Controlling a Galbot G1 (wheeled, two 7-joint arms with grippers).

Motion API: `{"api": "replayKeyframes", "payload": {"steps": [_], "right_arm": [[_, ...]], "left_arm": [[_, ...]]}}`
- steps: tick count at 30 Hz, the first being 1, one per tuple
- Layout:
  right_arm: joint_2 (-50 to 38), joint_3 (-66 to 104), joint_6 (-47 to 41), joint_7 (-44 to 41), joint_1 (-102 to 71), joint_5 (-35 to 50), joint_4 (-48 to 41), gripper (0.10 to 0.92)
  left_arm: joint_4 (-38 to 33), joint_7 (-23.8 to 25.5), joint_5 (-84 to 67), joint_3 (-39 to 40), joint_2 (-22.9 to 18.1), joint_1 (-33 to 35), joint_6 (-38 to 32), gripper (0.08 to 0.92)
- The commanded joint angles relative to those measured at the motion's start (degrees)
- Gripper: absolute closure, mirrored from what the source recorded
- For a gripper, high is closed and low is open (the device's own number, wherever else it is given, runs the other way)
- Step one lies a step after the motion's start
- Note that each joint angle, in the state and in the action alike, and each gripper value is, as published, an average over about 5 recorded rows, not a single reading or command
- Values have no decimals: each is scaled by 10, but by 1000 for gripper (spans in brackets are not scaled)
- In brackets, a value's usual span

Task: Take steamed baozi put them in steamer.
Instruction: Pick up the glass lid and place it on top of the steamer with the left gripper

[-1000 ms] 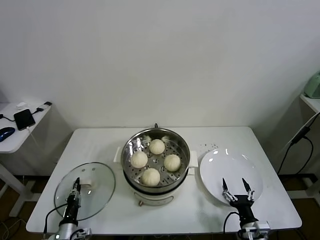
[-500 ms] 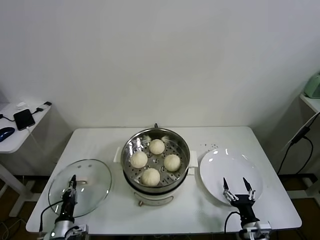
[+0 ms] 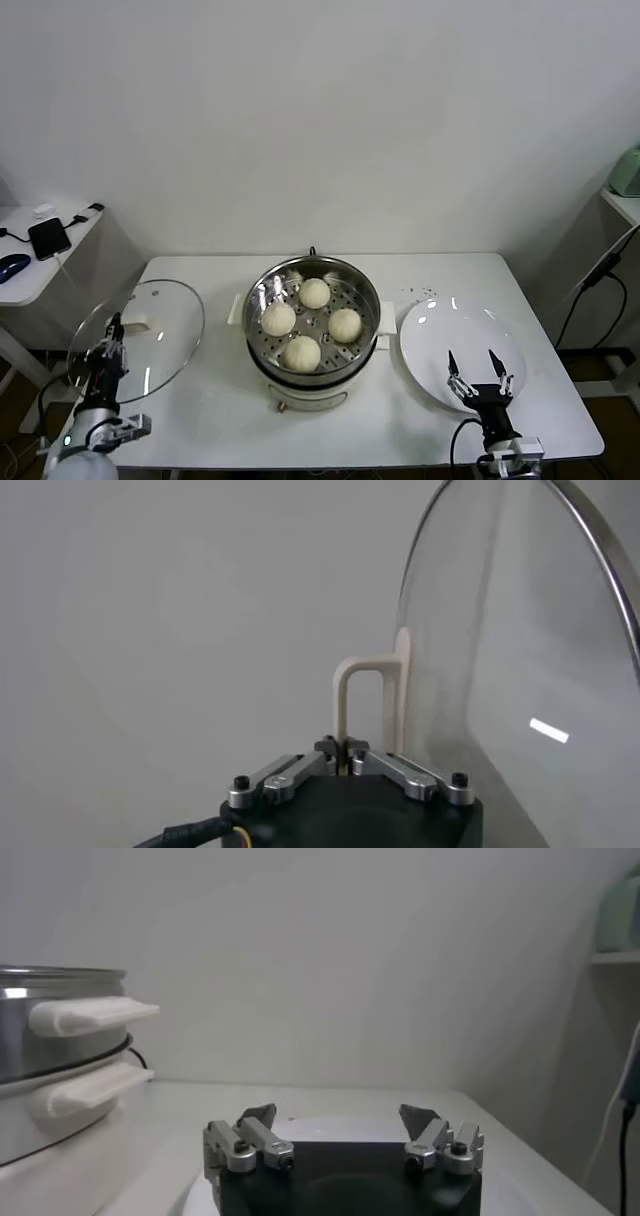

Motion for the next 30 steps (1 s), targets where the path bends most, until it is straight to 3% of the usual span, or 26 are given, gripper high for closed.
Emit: {"api": "replayKeyframes", "payload": {"steps": [1,13,18,30], "right_arm": [[1,-1,-6,5,-5,-23,14,202],[-1,-3,3,1,-18,-30,16,203],[2,-4,11,-2,-20,-31,11,203],[5,1,30,0,-23,-31,-2,202]], "left_arm": [[-152,126,-3,73,13,-56,102,865],[-168,212,132,344,-28,-203,261,865],[-154,241,157,398,-64,-230,291,865],[-92,255,256,468,-158,-251,293,865]]}}
